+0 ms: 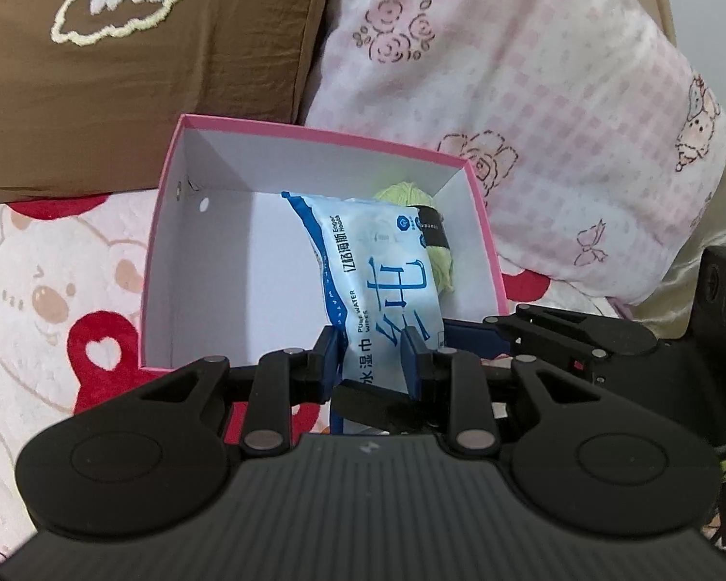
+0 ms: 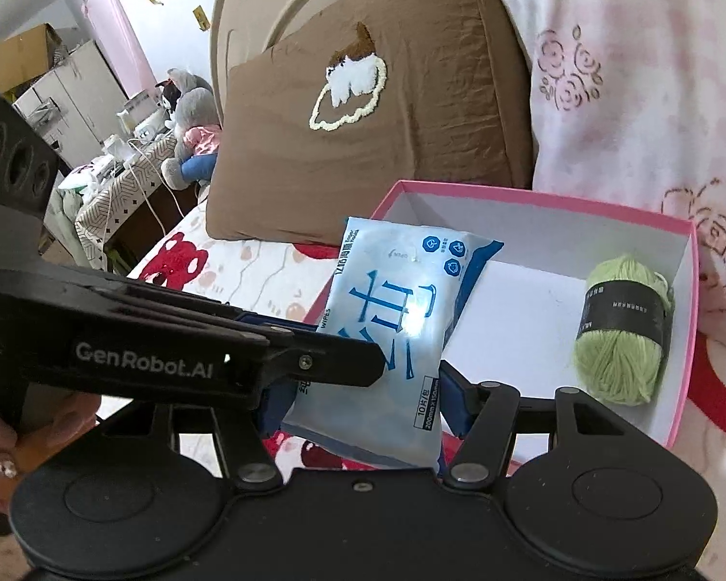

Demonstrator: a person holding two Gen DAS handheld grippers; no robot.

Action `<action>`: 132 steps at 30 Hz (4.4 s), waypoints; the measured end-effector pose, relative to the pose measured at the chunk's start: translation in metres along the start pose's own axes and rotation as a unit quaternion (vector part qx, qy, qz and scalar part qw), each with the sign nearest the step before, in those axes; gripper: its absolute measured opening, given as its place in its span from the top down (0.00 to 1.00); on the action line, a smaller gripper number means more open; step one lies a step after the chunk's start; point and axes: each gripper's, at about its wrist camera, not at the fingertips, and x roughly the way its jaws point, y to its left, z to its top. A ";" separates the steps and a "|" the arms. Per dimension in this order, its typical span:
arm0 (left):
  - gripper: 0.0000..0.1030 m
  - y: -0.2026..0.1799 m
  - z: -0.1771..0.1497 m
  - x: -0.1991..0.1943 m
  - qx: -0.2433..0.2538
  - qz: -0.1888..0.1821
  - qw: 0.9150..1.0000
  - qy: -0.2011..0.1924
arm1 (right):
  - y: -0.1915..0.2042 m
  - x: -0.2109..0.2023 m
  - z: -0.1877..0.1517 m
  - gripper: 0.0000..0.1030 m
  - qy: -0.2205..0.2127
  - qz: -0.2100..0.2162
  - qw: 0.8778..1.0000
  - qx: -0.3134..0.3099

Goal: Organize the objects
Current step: 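Lower the wet-wipe pack into the pink box beside the yarn ball, then open the left tool to release the pack and withdraw, then move the left tool toward the clear orange-labelled plastic box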

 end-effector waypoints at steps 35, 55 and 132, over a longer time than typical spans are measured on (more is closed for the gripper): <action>0.75 0.064 0.055 0.169 -0.124 -0.024 0.990 0.056 | -0.105 0.138 0.041 0.37 0.121 -0.100 0.986 0.062; 0.81 0.054 0.051 0.185 -0.114 0.006 0.992 0.049 | -0.084 0.137 0.020 0.49 0.154 -0.144 0.976 -0.058; 0.19 -0.027 -0.089 -0.104 0.091 -0.034 0.995 -0.008 | 0.068 -0.123 -0.061 0.12 0.006 -0.127 0.985 -0.114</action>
